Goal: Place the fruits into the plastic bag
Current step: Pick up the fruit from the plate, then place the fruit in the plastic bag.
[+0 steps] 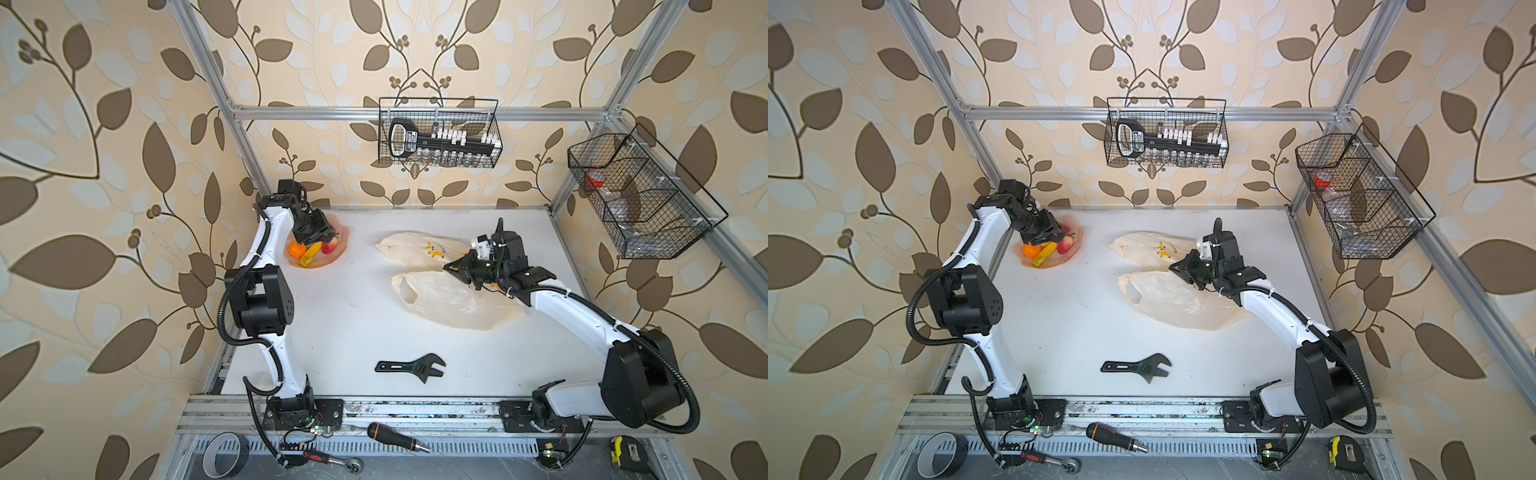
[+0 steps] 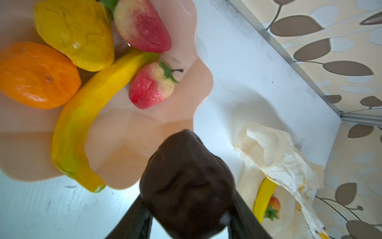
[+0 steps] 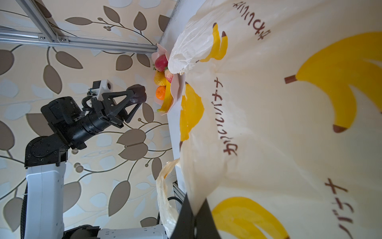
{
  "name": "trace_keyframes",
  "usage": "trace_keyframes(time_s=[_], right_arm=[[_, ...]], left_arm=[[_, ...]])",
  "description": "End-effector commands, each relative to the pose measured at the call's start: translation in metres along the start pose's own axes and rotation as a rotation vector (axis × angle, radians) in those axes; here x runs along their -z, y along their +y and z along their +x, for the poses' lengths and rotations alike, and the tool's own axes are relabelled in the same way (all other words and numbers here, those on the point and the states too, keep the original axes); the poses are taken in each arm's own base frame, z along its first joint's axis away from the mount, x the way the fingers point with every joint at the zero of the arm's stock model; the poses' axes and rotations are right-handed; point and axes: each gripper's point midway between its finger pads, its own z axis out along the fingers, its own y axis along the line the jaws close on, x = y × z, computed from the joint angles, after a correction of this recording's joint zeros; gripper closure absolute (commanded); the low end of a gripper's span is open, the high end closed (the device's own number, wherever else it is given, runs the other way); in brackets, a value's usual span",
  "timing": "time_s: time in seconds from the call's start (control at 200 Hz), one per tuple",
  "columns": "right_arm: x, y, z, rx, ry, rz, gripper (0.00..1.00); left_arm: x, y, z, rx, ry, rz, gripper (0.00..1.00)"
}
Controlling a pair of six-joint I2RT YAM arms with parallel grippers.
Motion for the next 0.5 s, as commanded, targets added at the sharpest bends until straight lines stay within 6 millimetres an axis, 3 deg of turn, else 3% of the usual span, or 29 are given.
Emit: trace_keyframes(time_s=[0.0,0.16,0.265,0.375,0.495], right_arm=[[0.002,0.009,-0.002,0.012,-0.016,-0.012,1.00],[-0.001,0.008,-0.001,0.009,-0.010,-0.009,1.00],[-0.001,0.011,0.000,0.012,-0.010,-0.013,1.00],[-0.001,0.010,0.001,0.012,-0.011,-0.010,1.00],[-0.001,0.010,0.003,0.011,-0.005,-0.010,1.00]], left_arm=[[0.008,-0.036,0.022,0.016,0.045,0.136,0.60],[-0.005,-0.079,0.067,0.025,0.142,0.260,0.60],[-0.025,-0.104,0.107,0.033,0.224,0.313,0.61],[-0.049,-0.121,0.142,0.041,0.302,0.334,0.62],[-0.068,-0.129,0.166,0.034,0.346,0.325,0.62]])
